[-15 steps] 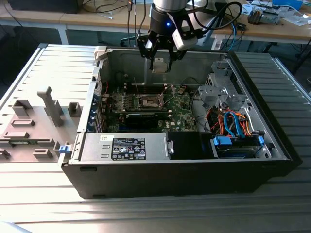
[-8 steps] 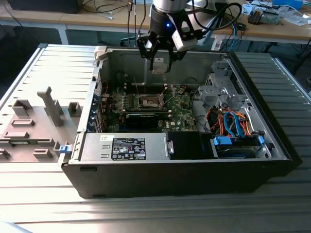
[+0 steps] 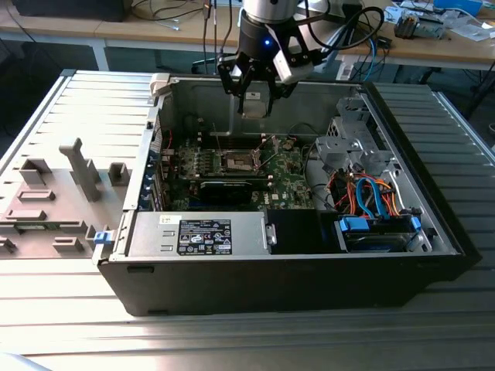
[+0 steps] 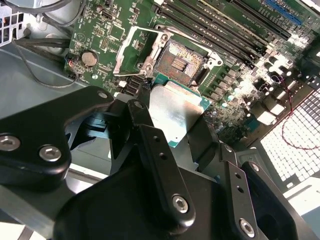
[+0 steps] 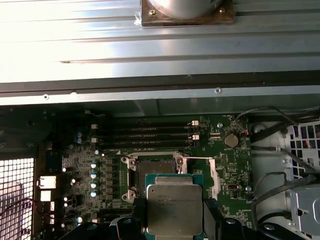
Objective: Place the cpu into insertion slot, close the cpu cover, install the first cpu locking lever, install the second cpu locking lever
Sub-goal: 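Place the cpu into insertion slot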
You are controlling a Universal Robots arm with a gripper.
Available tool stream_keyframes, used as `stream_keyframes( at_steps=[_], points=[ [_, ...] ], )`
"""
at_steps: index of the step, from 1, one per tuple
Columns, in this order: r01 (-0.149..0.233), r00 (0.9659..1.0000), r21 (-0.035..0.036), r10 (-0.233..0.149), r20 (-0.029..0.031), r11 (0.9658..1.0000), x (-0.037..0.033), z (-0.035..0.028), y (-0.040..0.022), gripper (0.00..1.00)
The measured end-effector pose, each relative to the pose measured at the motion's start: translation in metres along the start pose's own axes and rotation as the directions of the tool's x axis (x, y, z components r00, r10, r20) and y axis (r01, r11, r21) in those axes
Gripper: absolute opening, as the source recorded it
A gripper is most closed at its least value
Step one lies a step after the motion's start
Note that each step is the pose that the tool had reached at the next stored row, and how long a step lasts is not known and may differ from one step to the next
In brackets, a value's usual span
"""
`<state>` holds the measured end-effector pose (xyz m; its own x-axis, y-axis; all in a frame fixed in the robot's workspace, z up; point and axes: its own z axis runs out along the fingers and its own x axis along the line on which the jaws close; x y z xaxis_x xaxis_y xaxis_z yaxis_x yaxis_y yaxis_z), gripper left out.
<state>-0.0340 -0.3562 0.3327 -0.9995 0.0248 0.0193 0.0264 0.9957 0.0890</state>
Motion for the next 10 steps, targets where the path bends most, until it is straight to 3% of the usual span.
stream_keyframes(
  at_steps=[10],
  points=[
    [0.0, 1.0, 0.0031, 0.0, 0.0001, 1.0, -0.0001, 0.0053, -0.0005, 0.54]
  ],
)
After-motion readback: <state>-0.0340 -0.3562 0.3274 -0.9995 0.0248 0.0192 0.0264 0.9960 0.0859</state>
